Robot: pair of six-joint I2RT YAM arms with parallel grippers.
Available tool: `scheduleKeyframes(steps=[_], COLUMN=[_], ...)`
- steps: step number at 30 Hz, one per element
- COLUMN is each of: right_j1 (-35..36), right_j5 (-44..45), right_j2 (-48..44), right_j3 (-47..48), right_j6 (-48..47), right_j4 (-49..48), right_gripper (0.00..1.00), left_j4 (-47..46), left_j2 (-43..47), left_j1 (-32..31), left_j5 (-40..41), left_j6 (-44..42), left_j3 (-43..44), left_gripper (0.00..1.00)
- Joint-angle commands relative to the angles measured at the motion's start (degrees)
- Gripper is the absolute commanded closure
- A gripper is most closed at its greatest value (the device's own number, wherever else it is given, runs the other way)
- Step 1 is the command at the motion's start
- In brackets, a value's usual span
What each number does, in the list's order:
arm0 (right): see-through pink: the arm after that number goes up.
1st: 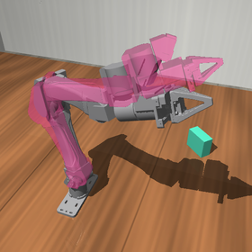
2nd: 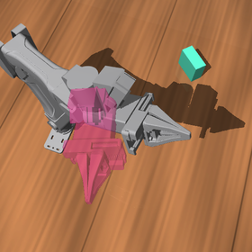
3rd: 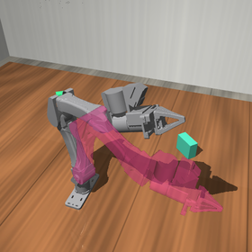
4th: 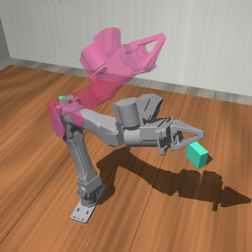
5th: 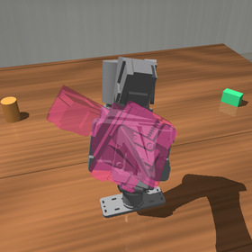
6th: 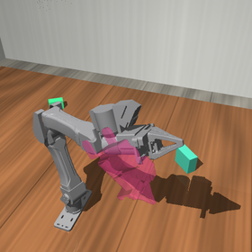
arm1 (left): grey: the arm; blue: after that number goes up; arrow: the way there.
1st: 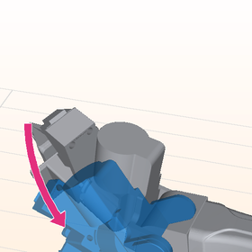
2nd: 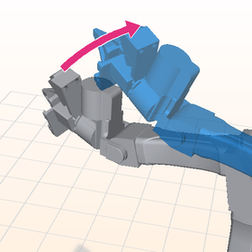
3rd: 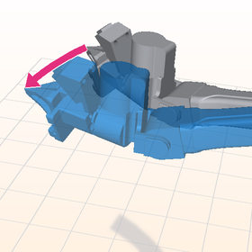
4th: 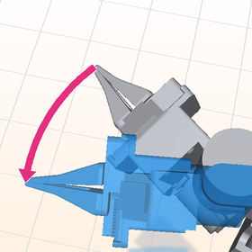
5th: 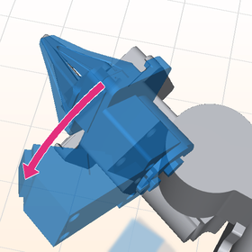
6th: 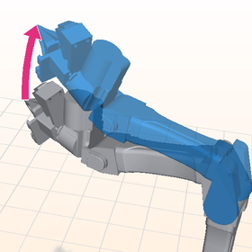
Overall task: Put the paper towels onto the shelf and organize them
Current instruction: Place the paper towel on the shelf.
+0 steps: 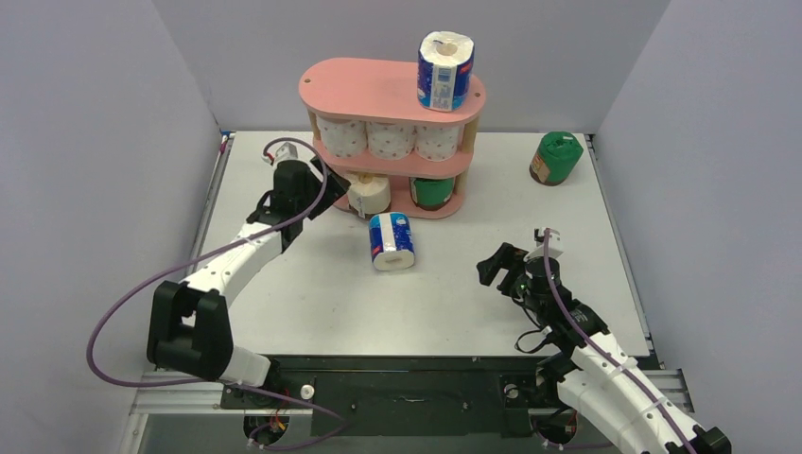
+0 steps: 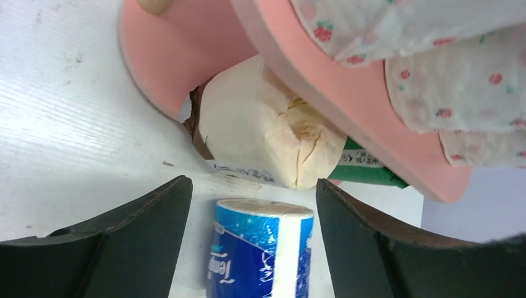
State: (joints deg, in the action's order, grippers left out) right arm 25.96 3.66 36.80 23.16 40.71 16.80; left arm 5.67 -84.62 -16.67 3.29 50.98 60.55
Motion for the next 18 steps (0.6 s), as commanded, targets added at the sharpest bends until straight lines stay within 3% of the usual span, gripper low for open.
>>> scheduleKeyframes(steps=[1, 7, 14, 18], right_j1=[0.1, 0.1, 0.1, 0.1], right_j5=[0.6, 0.7, 1.0, 1.3], right_j2=[-1.3, -1.4, -3.0, -3.9], right_j3=[-0.1, -0.8, -0.7, -0.8], right_j6=[-0.6, -0.8, -0.9, -1.1], right_j4=[-1.2, -1.8, -1.7, -1.1], right_gripper=[0.20, 0.20, 0.20, 0.20], left_j4=[-13.3, -30.4, -38.5, -48.3], left_j2=[6.8, 12.3, 6.9, 3.0], left_j1=[0.1, 0.3, 0.2, -0.6], left_j5=[1.6, 0.6, -3.3, -3.3], left_j6=[-6.9, -12.4, -15.0, -16.3], left_j3=[-9.6, -21.3, -22.3, -25.1], left_gripper=[0.29, 0.28, 0.28, 0.19])
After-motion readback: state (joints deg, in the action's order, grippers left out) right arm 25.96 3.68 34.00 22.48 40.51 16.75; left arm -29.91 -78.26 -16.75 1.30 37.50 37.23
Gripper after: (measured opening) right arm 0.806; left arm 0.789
